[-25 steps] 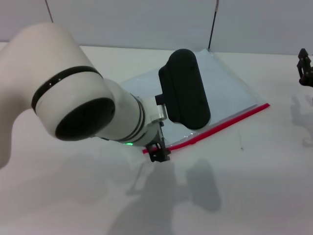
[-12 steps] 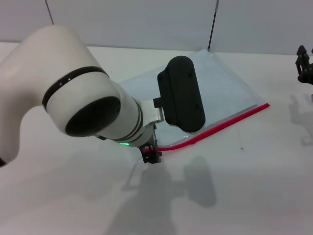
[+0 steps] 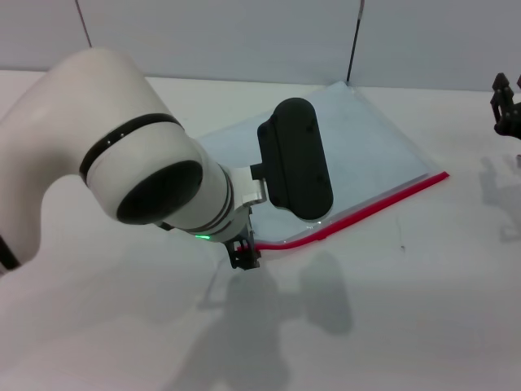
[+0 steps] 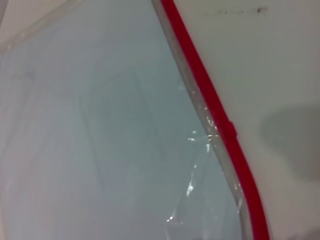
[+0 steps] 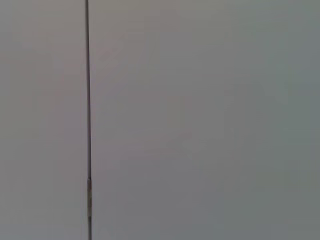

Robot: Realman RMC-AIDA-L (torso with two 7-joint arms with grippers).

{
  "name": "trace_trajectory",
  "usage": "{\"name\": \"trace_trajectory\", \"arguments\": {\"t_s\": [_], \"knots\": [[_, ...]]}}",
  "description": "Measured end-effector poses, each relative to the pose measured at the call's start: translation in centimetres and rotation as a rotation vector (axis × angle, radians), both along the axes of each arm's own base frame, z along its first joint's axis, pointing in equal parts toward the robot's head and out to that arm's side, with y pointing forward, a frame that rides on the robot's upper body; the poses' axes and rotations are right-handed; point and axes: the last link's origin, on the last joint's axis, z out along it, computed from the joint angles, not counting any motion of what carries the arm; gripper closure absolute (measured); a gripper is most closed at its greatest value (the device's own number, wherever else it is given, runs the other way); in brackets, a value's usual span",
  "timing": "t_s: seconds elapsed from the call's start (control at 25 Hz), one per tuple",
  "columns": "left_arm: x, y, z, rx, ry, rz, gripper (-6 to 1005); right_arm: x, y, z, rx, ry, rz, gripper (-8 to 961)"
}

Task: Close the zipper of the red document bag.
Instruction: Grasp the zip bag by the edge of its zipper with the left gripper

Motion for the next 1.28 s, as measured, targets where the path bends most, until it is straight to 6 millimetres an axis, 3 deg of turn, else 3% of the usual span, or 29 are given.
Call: {"name": "trace_trajectory", "arguments": {"t_s": [1.04,1.28], "knots": [[-0.2,1.3,-0.1,0.050,-0.057,-0.010,363,-0.2,0.1,0.0,-0.001,0.001,0.005,617],[-0.6,1.5,-0.3,0.060,-0.073,-0.017,644,-0.1,0.0,-0.1,-0.003,0.002,0.003,617]]}}
